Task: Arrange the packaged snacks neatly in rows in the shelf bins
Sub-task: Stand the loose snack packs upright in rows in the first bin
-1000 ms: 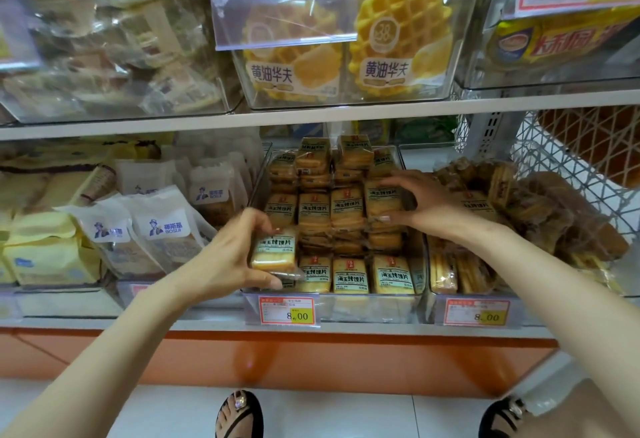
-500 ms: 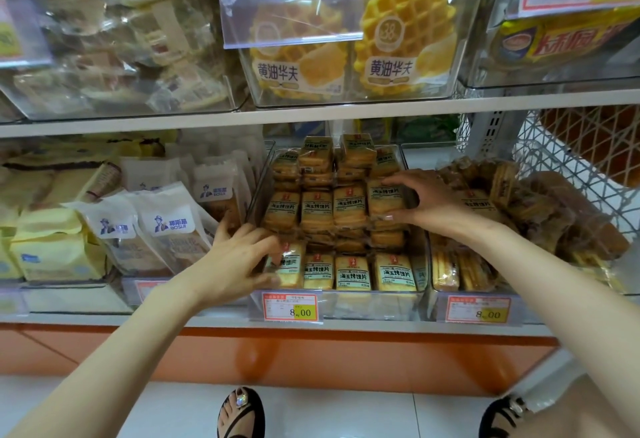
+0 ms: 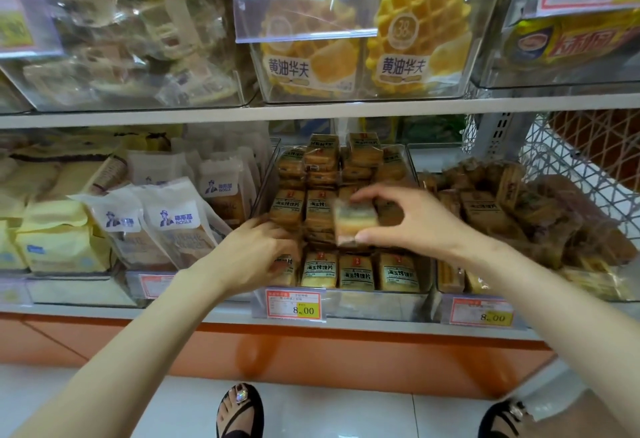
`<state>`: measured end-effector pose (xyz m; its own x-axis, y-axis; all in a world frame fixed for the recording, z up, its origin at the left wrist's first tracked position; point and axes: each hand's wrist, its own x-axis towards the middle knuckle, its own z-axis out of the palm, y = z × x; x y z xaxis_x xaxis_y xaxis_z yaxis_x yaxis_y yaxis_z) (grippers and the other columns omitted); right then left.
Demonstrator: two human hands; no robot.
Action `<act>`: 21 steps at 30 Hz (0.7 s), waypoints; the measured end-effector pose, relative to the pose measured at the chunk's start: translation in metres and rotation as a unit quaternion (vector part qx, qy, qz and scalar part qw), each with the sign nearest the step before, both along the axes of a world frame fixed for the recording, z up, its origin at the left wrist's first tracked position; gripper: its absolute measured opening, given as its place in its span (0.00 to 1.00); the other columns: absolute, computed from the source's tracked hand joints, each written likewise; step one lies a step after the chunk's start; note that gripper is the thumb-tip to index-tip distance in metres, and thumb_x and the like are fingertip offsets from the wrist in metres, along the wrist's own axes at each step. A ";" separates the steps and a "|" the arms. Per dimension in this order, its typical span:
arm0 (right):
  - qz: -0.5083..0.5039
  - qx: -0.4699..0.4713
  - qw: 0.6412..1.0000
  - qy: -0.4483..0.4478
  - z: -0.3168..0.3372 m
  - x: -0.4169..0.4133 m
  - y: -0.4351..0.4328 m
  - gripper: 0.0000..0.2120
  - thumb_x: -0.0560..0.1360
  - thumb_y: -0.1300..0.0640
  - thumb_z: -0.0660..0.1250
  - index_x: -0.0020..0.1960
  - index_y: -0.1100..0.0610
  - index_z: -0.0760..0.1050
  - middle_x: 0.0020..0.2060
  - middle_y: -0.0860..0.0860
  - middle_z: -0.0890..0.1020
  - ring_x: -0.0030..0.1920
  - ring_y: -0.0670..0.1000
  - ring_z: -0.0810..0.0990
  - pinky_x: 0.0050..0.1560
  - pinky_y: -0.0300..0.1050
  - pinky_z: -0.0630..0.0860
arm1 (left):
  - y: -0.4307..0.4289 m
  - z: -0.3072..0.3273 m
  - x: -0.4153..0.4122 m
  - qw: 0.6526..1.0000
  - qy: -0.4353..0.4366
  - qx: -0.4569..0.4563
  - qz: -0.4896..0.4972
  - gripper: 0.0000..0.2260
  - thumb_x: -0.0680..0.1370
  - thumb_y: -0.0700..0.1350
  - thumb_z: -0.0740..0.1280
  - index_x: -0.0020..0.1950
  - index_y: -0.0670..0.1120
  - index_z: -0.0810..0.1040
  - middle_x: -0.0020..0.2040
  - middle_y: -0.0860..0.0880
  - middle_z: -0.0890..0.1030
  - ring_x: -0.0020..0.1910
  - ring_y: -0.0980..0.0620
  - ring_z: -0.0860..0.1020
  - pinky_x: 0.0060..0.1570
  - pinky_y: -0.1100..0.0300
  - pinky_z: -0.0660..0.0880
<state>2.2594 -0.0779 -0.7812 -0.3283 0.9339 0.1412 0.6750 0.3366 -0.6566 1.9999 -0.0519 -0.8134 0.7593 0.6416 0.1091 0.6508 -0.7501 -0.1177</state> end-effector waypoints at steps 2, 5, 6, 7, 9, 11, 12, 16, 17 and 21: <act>0.028 0.015 0.997 -0.070 -0.012 -0.015 -0.001 0.24 0.67 0.42 0.72 0.61 0.42 0.72 0.59 0.41 0.75 0.58 0.43 0.72 0.56 0.38 0.71 | 0.000 0.001 -0.001 0.999 -0.036 0.006 0.011 0.07 0.69 0.49 0.64 0.42 0.51 0.80 0.41 0.54 0.82 0.44 0.51 0.81 0.55 0.54 0.73; 0.023 0.056 0.988 -0.140 -0.025 -0.033 0.001 0.25 0.65 0.38 0.71 0.58 0.44 0.71 0.59 0.44 0.76 0.62 0.48 0.69 0.59 0.47 0.69 | -0.001 0.006 -0.002 0.986 -0.153 -0.010 0.068 0.11 0.73 0.48 0.60 0.49 0.47 0.80 0.46 0.50 0.82 0.47 0.47 0.78 0.49 0.54 0.74; 0.017 0.071 0.986 -0.152 -0.028 -0.039 0.001 0.25 0.65 0.37 0.71 0.57 0.45 0.70 0.58 0.44 0.76 0.61 0.49 0.69 0.58 0.48 0.67 | -0.001 0.007 -0.003 0.979 -0.185 0.011 0.088 0.09 0.74 0.45 0.63 0.50 0.46 0.79 0.47 0.49 0.81 0.48 0.47 0.77 0.48 0.55 0.72; 0.013 0.088 0.982 -0.166 -0.030 -0.045 0.001 0.25 0.65 0.36 0.70 0.56 0.46 0.70 0.57 0.45 0.76 0.60 0.49 0.69 0.58 0.48 0.65 | -0.001 0.010 -0.003 0.971 -0.213 0.026 0.104 0.07 0.75 0.43 0.65 0.51 0.46 0.79 0.48 0.48 0.81 0.49 0.47 0.76 0.47 0.56 0.70; 0.014 0.118 0.973 -0.196 -0.035 -0.055 0.000 0.25 0.65 0.34 0.69 0.54 0.48 0.69 0.56 0.46 0.76 0.58 0.50 0.69 0.59 0.48 0.63 | -0.001 0.012 -0.001 0.960 -0.245 0.027 0.133 0.07 0.75 0.42 0.66 0.52 0.47 0.79 0.49 0.49 0.80 0.51 0.49 0.74 0.47 0.58 0.68; 0.017 0.124 0.971 -0.204 -0.042 -0.061 -0.001 0.25 0.65 0.35 0.69 0.52 0.50 0.68 0.55 0.47 0.74 0.57 0.51 0.70 0.60 0.49 0.63 | 0.001 0.011 0.001 0.960 -0.239 0.005 0.147 0.07 0.76 0.43 0.66 0.53 0.47 0.79 0.51 0.49 0.79 0.53 0.49 0.73 0.48 0.58 0.68; 0.018 0.119 0.973 -0.198 -0.045 -0.062 0.000 0.25 0.65 0.35 0.70 0.51 0.51 0.68 0.55 0.47 0.73 0.56 0.51 0.70 0.59 0.49 0.65 | 0.001 0.011 0.001 0.961 -0.236 -0.005 0.147 0.08 0.76 0.43 0.65 0.54 0.48 0.79 0.51 0.49 0.79 0.53 0.49 0.74 0.49 0.57 0.70; 0.045 0.077 0.985 -0.145 -0.054 -0.058 0.000 0.22 0.67 0.39 0.71 0.50 0.53 0.71 0.55 0.48 0.70 0.51 0.50 0.73 0.53 0.46 0.72 | 0.004 0.011 0.002 0.960 -0.236 -0.035 0.148 0.09 0.76 0.43 0.64 0.55 0.47 0.79 0.52 0.49 0.79 0.53 0.50 0.75 0.50 0.55 0.73; 0.052 0.066 0.987 -0.139 -0.055 -0.055 0.000 0.20 0.68 0.40 0.71 0.50 0.53 0.72 0.55 0.48 0.70 0.50 0.50 0.74 0.52 0.45 0.73 | 0.004 0.011 0.003 0.960 -0.237 -0.045 0.144 0.09 0.76 0.42 0.64 0.55 0.47 0.79 0.52 0.49 0.79 0.53 0.50 0.75 0.51 0.55 0.73; 0.067 0.058 0.987 -0.133 -0.052 -0.040 0.001 0.16 0.72 0.43 0.68 0.53 0.51 0.76 0.54 0.47 0.74 0.52 0.48 0.75 0.54 0.46 0.74 | 0.009 0.006 0.006 0.967 -0.196 -0.122 0.107 0.10 0.76 0.43 0.65 0.57 0.49 0.78 0.56 0.50 0.78 0.56 0.52 0.74 0.56 0.54 0.72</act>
<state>2.2193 -0.0769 -0.8334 -0.4873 0.8624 0.1373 0.7628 0.4969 -0.4137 2.0059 -0.0431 -0.8073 0.5367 0.8227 0.1872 0.7537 -0.5672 0.3320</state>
